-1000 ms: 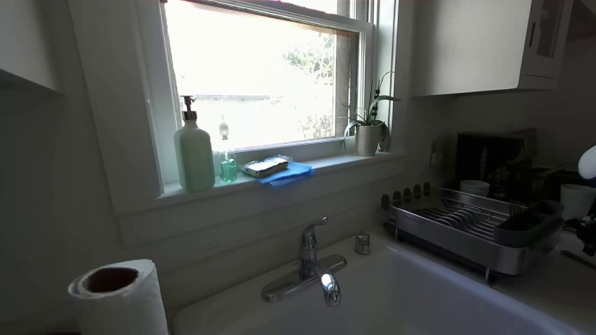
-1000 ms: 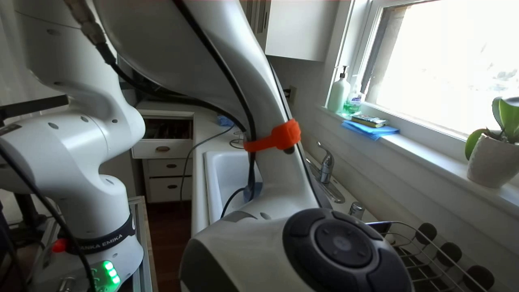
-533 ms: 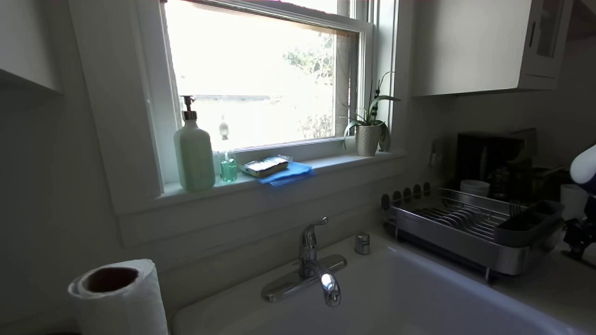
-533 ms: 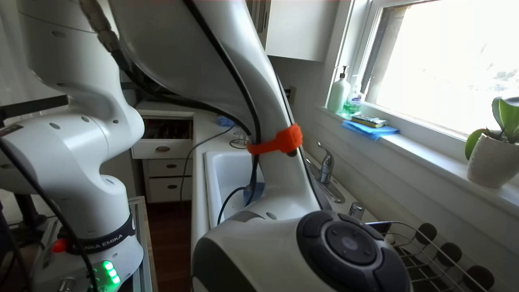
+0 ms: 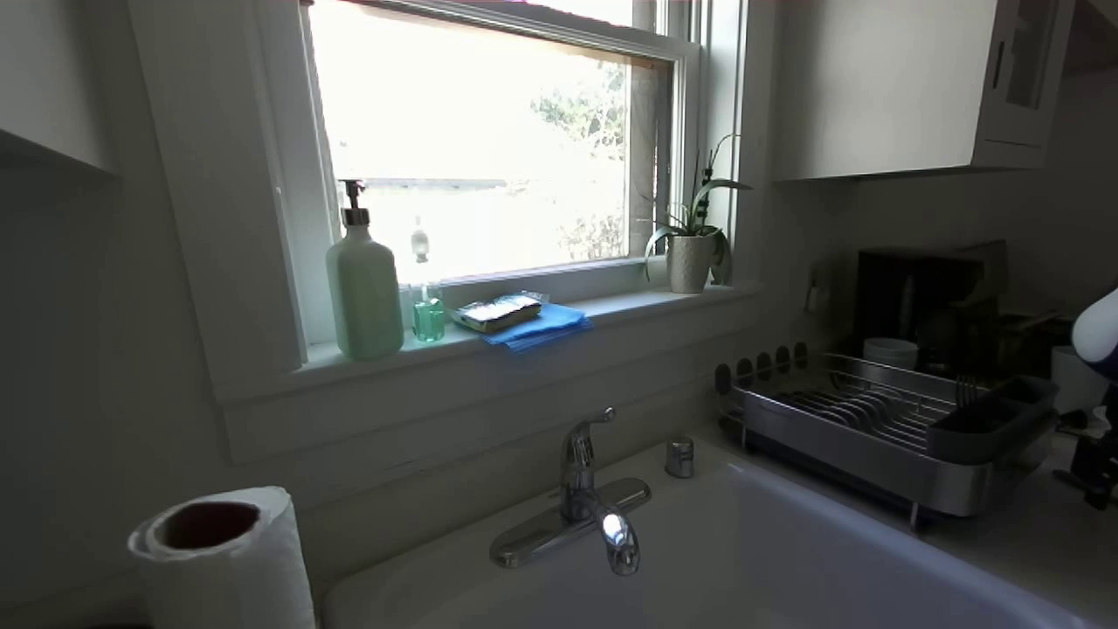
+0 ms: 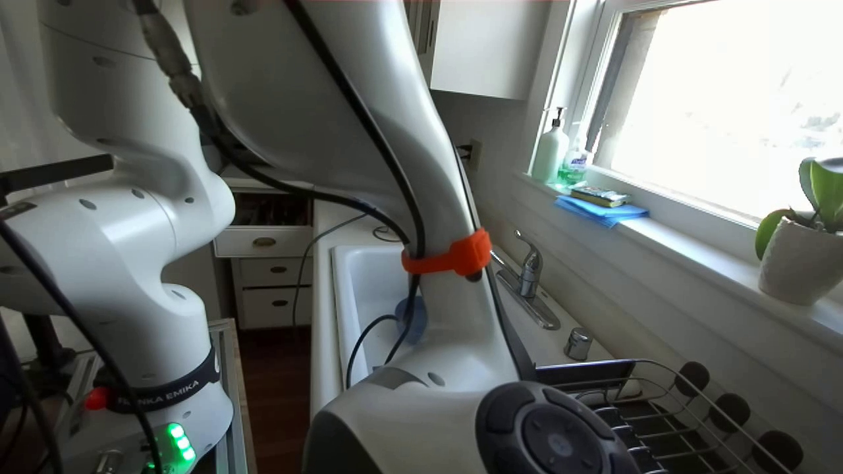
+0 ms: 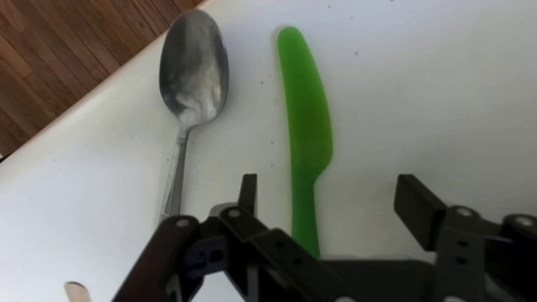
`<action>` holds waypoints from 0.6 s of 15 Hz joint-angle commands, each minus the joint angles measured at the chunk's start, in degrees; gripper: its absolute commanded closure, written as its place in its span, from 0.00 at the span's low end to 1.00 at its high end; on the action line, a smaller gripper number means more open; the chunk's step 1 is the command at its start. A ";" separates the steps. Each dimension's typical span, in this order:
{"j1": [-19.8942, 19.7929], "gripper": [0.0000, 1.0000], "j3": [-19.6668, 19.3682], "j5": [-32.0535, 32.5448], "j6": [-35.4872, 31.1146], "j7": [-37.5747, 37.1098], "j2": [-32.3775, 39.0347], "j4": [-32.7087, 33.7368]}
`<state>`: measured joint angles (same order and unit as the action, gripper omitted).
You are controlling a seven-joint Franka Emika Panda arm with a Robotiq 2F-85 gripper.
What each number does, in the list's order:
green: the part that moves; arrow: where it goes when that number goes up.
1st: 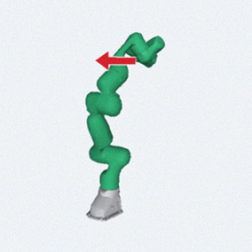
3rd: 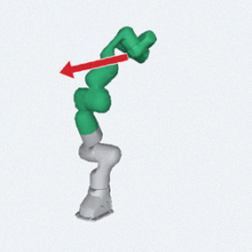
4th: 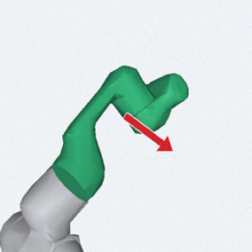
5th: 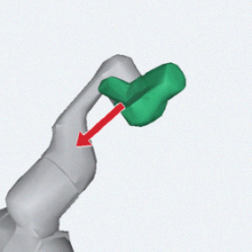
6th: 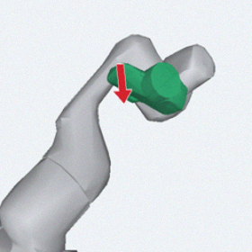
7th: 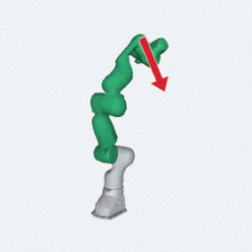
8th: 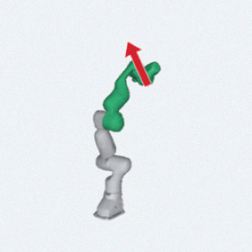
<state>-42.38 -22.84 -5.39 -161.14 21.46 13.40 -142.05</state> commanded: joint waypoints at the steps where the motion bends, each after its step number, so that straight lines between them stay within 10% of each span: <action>1: -1.37 0.45 0.82 0.10 0.27 0.38 1.43 1.48; 2: -1.42 0.53 0.80 0.26 0.32 0.18 1.75 1.70; 3: -1.46 0.19 0.80 0.32 0.36 0.01 2.14 2.01; 5: -1.60 0.13 0.96 0.24 0.43 -0.15 2.82 2.50; 6: -1.83 0.55 1.17 0.11 0.43 0.13 2.99 2.75; 9: -2.24 0.60 1.81 -0.11 0.54 0.48 2.98 3.00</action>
<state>-43.18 -22.29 -5.41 -161.14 21.47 15.28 -140.47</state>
